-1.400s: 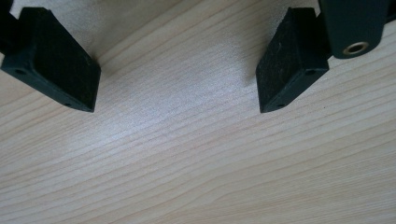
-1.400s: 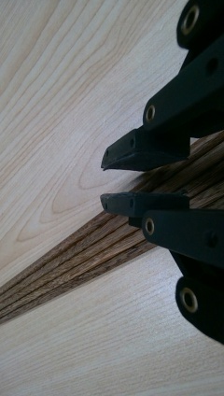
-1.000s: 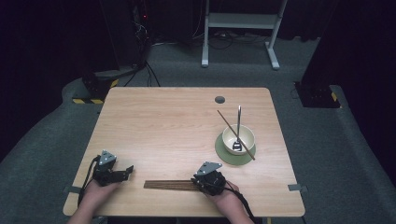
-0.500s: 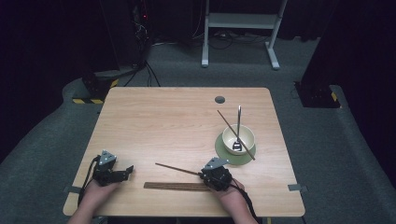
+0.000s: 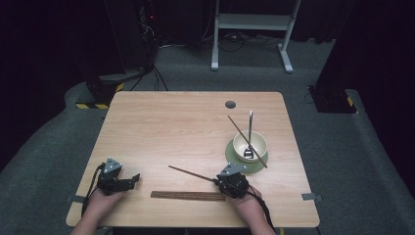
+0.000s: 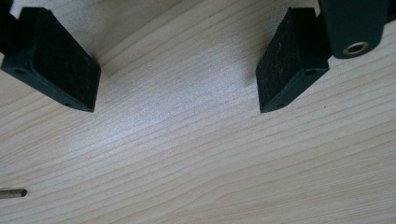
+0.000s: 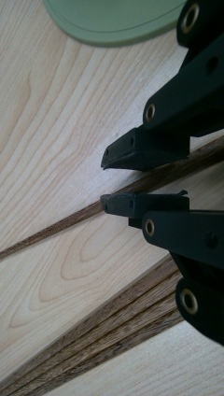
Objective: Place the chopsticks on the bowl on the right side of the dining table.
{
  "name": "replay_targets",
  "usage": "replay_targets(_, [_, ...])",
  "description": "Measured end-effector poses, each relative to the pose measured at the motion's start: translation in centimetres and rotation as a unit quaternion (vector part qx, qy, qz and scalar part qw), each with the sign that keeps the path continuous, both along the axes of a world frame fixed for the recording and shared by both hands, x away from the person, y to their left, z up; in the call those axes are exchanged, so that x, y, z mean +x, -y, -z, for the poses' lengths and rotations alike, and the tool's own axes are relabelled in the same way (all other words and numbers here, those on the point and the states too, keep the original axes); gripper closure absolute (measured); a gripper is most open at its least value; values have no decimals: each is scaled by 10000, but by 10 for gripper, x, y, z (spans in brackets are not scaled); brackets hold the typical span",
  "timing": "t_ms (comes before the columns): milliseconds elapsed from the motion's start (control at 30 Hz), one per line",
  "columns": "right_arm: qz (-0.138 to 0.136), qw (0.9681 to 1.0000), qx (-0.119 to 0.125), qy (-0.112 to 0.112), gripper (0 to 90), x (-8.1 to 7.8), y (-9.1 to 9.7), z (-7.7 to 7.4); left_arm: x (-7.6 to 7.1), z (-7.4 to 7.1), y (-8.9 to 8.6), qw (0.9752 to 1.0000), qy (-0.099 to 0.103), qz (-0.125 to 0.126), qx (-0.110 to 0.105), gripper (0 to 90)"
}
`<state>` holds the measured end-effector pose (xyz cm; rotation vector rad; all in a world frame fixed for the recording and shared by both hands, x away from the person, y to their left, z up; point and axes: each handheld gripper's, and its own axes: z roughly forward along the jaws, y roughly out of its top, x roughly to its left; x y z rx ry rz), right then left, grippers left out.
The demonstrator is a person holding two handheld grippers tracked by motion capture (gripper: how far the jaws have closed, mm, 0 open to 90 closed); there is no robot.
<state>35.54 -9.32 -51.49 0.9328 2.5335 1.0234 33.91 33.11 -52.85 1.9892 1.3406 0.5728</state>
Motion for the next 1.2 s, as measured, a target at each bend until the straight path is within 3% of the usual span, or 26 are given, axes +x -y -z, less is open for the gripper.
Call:
replay_targets(333, [-86, 9998, -139, 96, 798, -1, -3, 1, 0, 0, 0, 10000, 0, -1, 0, 137])
replay_targets(533, [7, 9997, -199, 152, 833, 1, 1, 0, 0, 0, 0, 10000, 2, -1, 2, 138])
replay_targets(800, [178, 9996, -176, 140, 833, 4, 8, 0, 0, 0, 0, 10000, 1, 4, 2, 137])
replay_targets(1200, [71, 9998, -149, 88, 771, 1, 15, 0, 0, 0, 0, 10000, 4, -8, 11, 138])
